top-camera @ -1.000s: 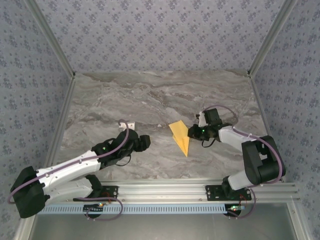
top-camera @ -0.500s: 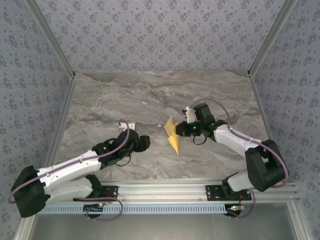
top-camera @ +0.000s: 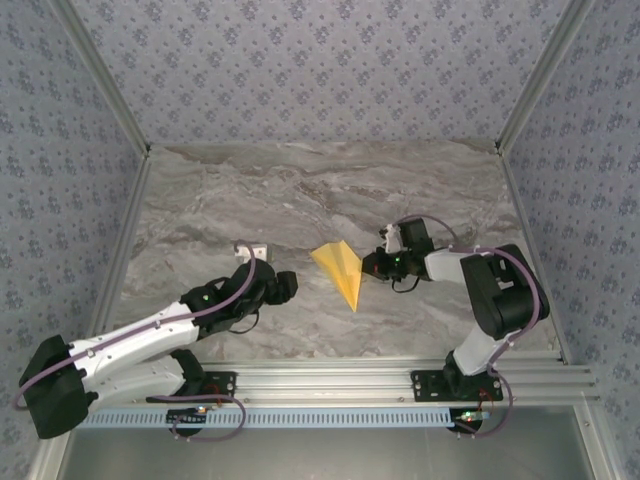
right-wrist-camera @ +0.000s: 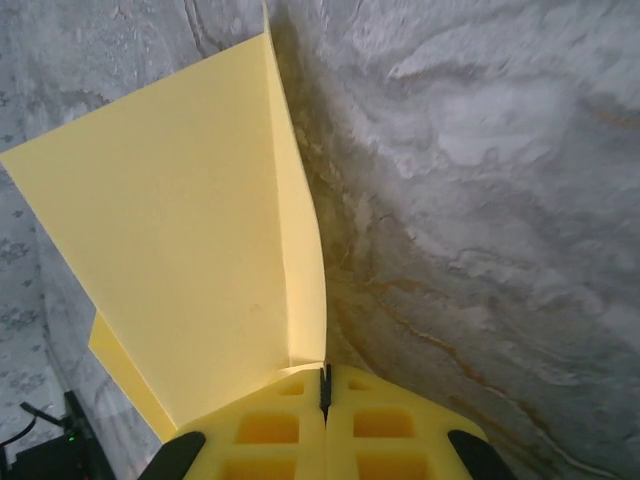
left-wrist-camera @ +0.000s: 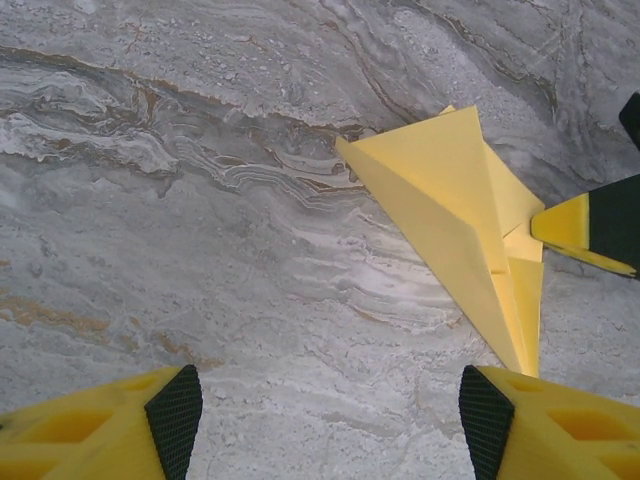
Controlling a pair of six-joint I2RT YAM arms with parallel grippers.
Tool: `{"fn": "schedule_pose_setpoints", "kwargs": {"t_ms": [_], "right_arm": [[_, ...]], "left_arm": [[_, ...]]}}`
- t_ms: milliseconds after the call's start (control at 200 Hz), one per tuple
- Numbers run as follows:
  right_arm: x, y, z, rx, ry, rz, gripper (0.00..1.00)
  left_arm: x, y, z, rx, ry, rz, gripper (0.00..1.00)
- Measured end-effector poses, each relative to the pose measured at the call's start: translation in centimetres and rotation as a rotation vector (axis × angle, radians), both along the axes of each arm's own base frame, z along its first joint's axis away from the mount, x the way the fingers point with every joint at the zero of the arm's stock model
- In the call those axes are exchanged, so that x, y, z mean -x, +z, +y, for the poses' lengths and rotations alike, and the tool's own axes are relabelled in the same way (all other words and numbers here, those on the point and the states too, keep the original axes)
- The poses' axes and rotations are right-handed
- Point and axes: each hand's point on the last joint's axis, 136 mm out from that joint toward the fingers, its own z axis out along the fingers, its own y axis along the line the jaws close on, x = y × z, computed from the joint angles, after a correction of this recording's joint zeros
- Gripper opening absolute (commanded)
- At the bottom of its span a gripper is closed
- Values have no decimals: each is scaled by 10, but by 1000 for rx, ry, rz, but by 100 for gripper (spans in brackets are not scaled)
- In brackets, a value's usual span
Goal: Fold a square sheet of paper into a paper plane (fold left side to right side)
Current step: Turn over the paper plane at the center of the table.
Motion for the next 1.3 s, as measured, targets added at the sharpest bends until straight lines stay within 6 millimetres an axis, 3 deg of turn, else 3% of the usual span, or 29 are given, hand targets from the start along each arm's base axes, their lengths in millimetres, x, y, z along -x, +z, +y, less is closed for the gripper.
{"fn": "schedule_pose_setpoints", "kwargs": {"t_ms": [135, 280, 525, 585, 739, 904, 1089, 1304], "right_arm": [[2, -4, -7, 43, 2, -5, 13], [8, -2, -15, 98, 8, -10, 33], [0, 46, -24, 233, 19, -179, 51], [7, 47, -18, 301, 65, -195, 52], [34, 39, 21, 364, 242, -196, 54], [45, 18, 23, 430, 289, -138, 55], [47, 9, 28, 461, 314, -118, 54], [46, 9, 37, 474, 336, -128, 43]], "left_arm": [[0, 0, 1, -3, 2, 0, 71], [0, -2, 1, -9, 2, 3, 71], [0, -2, 2, -9, 4, 3, 72], [0, -1, 2, -8, 4, 3, 71], [0, -2, 2, -9, 5, 4, 71], [0, -2, 2, -9, 6, 4, 72], [0, -2, 2, -9, 5, 4, 72], [0, -1, 2, -8, 6, 3, 72]]}}
